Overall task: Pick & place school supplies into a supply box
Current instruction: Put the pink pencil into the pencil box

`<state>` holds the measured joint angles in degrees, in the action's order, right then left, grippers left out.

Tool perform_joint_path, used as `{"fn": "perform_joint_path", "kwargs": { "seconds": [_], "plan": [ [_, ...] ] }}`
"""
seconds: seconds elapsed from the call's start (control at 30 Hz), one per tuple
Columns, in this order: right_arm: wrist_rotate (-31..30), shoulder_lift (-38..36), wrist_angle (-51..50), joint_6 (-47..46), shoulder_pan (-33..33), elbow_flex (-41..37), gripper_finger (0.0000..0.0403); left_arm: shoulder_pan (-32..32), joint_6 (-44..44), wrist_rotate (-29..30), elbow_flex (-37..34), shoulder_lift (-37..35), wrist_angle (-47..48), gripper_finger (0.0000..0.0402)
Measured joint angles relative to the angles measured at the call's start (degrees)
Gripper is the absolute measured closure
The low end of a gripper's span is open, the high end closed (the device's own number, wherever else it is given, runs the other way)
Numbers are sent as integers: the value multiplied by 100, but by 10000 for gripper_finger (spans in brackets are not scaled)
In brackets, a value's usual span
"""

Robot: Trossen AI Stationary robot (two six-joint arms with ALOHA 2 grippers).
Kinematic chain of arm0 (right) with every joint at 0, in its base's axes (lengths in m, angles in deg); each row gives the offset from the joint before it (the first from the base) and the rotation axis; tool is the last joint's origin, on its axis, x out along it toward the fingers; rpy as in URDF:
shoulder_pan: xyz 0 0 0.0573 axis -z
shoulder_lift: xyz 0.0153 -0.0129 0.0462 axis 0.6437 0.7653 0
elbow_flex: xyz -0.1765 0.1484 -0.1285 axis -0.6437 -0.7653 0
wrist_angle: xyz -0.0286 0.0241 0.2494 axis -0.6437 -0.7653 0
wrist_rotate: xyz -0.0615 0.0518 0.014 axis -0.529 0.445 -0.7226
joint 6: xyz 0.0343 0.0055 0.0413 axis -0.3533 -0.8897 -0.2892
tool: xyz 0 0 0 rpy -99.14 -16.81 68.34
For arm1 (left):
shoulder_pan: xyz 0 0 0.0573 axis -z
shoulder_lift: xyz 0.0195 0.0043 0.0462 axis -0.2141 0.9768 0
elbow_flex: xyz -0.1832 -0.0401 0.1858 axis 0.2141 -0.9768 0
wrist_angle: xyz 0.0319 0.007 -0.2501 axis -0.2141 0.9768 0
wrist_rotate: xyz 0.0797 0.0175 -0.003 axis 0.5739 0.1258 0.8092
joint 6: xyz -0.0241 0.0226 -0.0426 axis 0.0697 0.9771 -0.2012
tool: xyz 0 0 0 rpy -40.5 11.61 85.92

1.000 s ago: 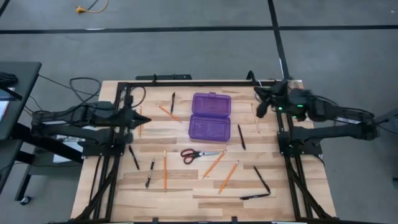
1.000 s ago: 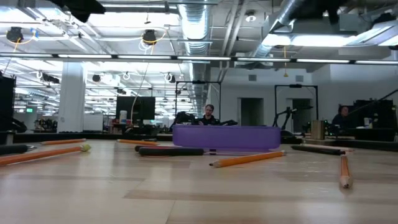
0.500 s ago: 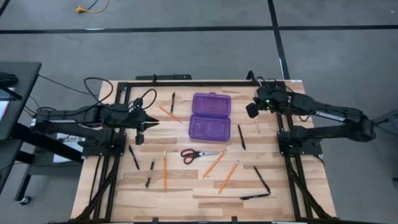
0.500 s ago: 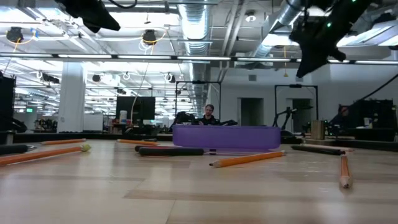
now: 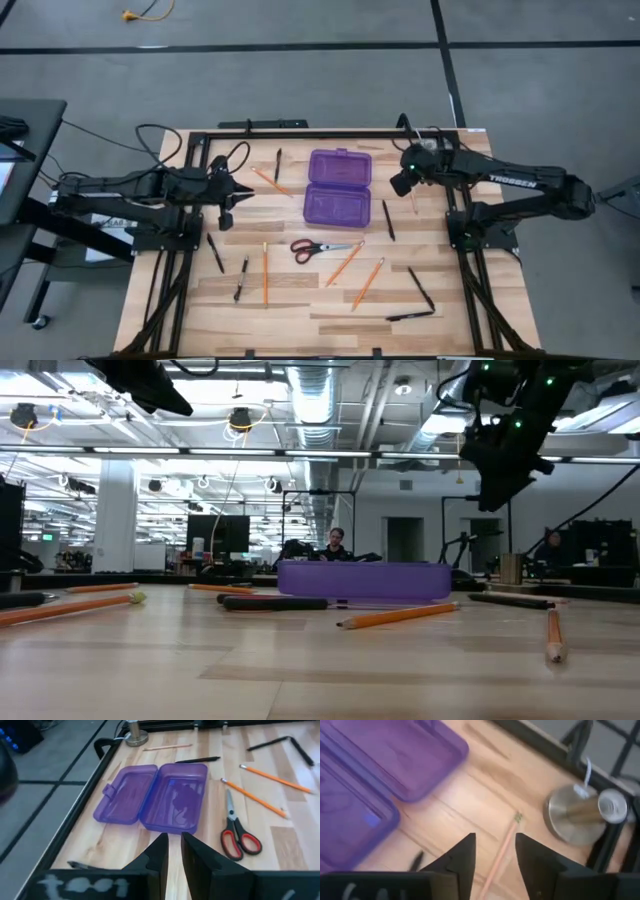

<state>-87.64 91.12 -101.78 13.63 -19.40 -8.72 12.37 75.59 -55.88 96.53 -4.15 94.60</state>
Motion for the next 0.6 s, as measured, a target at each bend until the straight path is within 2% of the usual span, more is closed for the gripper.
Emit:
{"fn": "perform_joint_path", "kwargs": {
  "seconds": [0.33, 0.6],
  "plan": [
    [145, 599, -132, -677, -77, -412, 233, 0, -539, -250, 0, 6, 108, 358],
    [380, 679, -13, -696, -232, -634, 221, 0, -710, -515, -122, 4, 96, 358]
  ]
}}
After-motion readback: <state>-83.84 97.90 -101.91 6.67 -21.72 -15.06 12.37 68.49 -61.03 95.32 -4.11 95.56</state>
